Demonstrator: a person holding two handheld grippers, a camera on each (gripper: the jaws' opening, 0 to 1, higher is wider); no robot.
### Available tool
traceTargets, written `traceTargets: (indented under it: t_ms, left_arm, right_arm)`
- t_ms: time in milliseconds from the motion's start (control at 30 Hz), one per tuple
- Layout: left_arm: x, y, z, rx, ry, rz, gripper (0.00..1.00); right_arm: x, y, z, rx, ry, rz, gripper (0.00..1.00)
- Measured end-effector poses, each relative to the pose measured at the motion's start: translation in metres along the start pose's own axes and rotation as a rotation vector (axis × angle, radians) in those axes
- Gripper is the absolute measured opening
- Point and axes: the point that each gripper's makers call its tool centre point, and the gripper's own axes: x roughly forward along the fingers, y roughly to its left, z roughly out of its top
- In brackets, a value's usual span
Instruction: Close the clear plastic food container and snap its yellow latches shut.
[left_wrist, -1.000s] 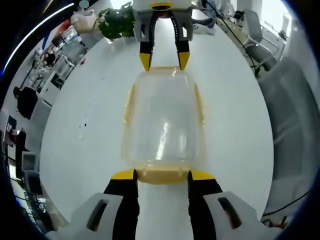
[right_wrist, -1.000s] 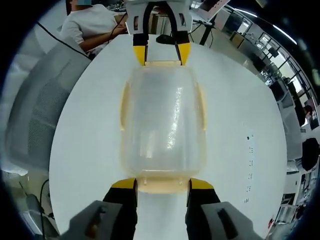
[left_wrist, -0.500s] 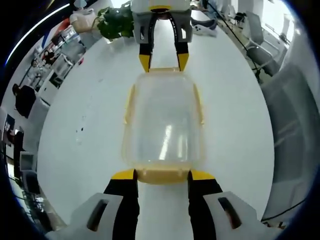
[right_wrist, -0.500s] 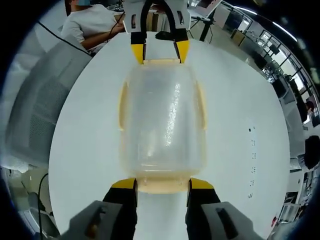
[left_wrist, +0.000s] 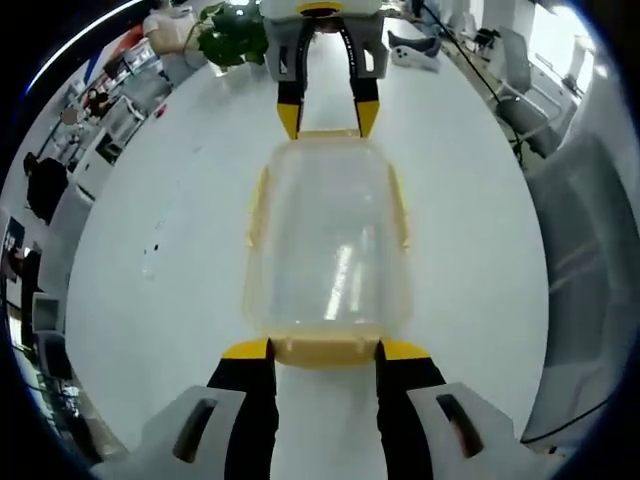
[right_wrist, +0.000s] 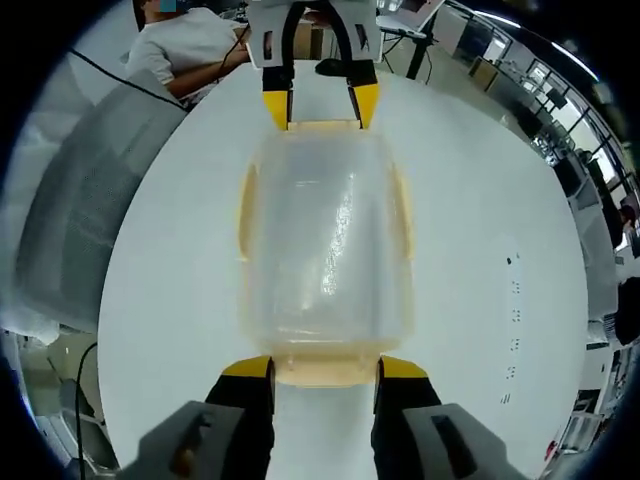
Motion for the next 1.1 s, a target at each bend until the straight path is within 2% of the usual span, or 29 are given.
traceTargets:
  t_ms: [567, 633, 700, 967, 1033, 1067, 1100]
  left_arm:
    - [0.007, 0.005, -0.007, -0.016, -0.008, -0.036, 0.37]
    - [0.008, 0.008, -0.008, 0.012, -0.002, -0.024, 0.37]
    - [0.01, 0.004, -0.009, -0.023, 0.001, -0.052, 0.37]
    - [0.009, 0.003, -0.009, -0.018, -0.005, -0.052, 0.37]
    - [0.009, 0.004, -0.01, -0.009, -0.006, -0.046, 0.38]
    - [0.008, 0.003, -0.011, -0.007, -0.006, -0.046, 0.38]
    - [0.008, 0.003, -0.013, -0.004, -0.005, -0.045, 0.37]
  right_arm:
    - [0.004, -0.002, 0.002, 0.033, -0.017, 0.028, 0.36]
    - [0.003, -0.002, 0.003, 0.043, -0.026, 0.031, 0.36]
    - [0.003, -0.002, 0.004, 0.04, -0.026, 0.03, 0.36]
    - [0.004, -0.001, 0.004, 0.029, -0.036, 0.02, 0.37]
    - [0.003, 0.0, 0.003, 0.04, -0.052, 0.023, 0.39]
    - [0.004, 0.005, 0.003, 0.075, -0.06, 0.048, 0.44]
    - [0.004, 0.004, 0.001, 0.089, -0.062, 0.04, 0.54]
